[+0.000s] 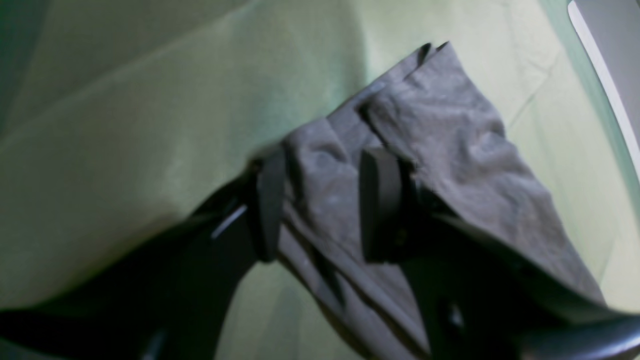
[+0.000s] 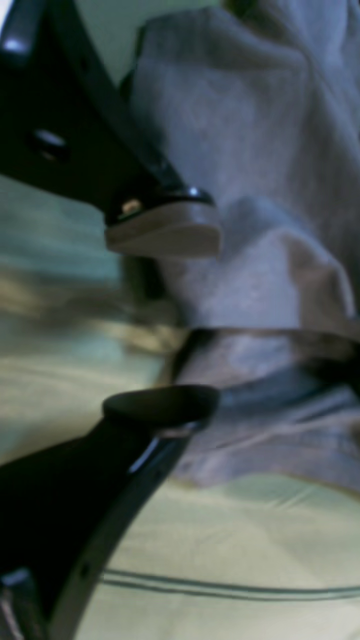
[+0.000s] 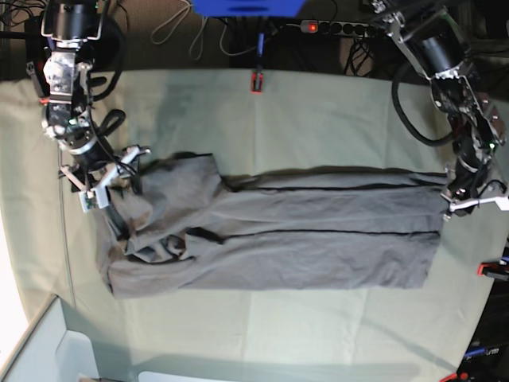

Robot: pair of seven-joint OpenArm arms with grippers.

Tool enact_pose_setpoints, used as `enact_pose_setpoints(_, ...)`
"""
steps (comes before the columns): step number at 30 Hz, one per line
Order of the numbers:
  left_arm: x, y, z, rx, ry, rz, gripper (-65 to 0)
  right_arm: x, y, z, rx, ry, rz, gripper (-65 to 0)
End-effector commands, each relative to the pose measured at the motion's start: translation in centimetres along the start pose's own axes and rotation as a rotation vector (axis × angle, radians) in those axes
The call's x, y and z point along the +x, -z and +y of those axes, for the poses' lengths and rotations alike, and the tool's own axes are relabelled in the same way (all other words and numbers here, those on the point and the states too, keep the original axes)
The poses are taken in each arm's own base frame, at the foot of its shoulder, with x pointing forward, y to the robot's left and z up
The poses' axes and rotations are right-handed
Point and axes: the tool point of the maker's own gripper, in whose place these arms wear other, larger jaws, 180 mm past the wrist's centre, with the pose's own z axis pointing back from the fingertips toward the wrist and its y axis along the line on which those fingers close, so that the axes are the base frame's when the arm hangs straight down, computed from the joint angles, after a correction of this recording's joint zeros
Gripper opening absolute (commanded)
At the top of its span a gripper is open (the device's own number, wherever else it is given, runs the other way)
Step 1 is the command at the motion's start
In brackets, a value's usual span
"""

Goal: Layout the t-shirt on the table in an organized manner, then fold the t-shirt properly
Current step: 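Pull the t-shirt corner with the right gripper away from the left gripper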

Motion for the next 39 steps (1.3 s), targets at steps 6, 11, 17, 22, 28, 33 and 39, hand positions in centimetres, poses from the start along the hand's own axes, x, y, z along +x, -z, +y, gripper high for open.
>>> enact_pose_setpoints(6,2.6,-0.4,1.4,0.026,-0.050,-0.075,-33.4,1.6,0.1,0.3,0.003,0.014,-0.058,-24.6)
enact_pose_setpoints(11,2.6,-0.4,2.0,0.035,-0.050,-0.073,-25.8,0.0,1.0,2.2,0.057,0.008,-0.010,-24.7)
enact_pose_setpoints(17,2.7,-0.5,2.0,0.035,-0.049,-0.078,-24.0,-0.2,1.0,2.2,0.057,0.013,-0.007,-33.1)
enact_pose_setpoints(22,2.7,-0.5,2.0,0.035,-0.049,-0.077,-24.0,-0.1,1.0,2.1,0.054,0.014,-0.012,-51.4)
enact_pose_setpoints(28,2.7,-0.4,1.9,0.033,-0.047,-0.076,-24.0,0.7,0.9,1.9,0.049,0.007,-0.028,-62.7)
enact_pose_setpoints(33,2.7,-0.4,2.0,0.035,-0.047,-0.075,-23.8,1.5,-1.6,2.5,0.044,-0.036,-0.068,-65.0)
enact_pose_setpoints(39,2.6,-0.4,2.0,0.034,-0.048,-0.073,-23.8,0.0,-6.2,3.1,0.029,-0.073,-0.061,-65.0)
